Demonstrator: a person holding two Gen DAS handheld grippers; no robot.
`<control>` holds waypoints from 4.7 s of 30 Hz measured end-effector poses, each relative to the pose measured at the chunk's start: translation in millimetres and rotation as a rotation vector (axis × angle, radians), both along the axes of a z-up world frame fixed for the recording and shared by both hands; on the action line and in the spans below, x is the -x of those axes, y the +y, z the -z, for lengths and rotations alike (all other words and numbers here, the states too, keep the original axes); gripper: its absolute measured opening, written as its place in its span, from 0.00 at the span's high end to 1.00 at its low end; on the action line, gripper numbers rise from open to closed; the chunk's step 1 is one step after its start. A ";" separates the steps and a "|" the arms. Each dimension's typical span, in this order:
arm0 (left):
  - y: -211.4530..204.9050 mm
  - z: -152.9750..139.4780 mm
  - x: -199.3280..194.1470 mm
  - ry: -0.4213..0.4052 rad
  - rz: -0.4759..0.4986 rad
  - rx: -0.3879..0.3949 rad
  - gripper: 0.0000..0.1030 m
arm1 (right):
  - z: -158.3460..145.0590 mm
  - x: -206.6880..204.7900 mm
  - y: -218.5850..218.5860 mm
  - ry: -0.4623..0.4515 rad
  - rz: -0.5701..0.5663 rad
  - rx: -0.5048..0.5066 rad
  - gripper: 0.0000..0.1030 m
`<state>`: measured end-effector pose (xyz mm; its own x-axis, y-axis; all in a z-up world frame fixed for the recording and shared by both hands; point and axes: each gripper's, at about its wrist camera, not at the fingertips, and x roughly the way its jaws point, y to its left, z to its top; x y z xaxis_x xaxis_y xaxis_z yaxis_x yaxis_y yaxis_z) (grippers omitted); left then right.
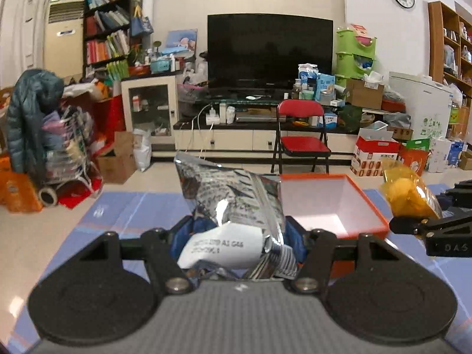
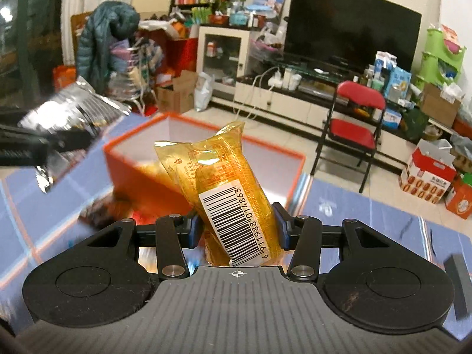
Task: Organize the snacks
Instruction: 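Carry both bags over the orange box and open both tools to drop them, then grasp the blue cookie bag with the left tool while the right tool grasps the Danco Galette bag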
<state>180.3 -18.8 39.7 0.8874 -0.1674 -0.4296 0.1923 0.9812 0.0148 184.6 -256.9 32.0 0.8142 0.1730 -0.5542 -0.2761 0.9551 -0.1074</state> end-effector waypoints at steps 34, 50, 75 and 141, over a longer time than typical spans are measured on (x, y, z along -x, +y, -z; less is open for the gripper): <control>44.5 92.5 60.2 0.042 0.241 -0.175 0.01 | 67.5 112.2 -40.1 -0.068 0.270 -0.032 0.20; 51.9 132.4 34.7 0.209 0.370 -0.102 0.01 | 126.2 -11.4 -79.5 0.125 0.058 -0.037 0.10; 27.6 149.5 18.8 0.293 0.420 -0.112 0.15 | 139.8 -22.1 -90.2 0.191 0.061 -0.091 0.09; 21.7 143.1 30.6 0.335 0.374 -0.020 0.46 | 137.8 47.5 -80.9 0.156 0.267 -0.102 0.22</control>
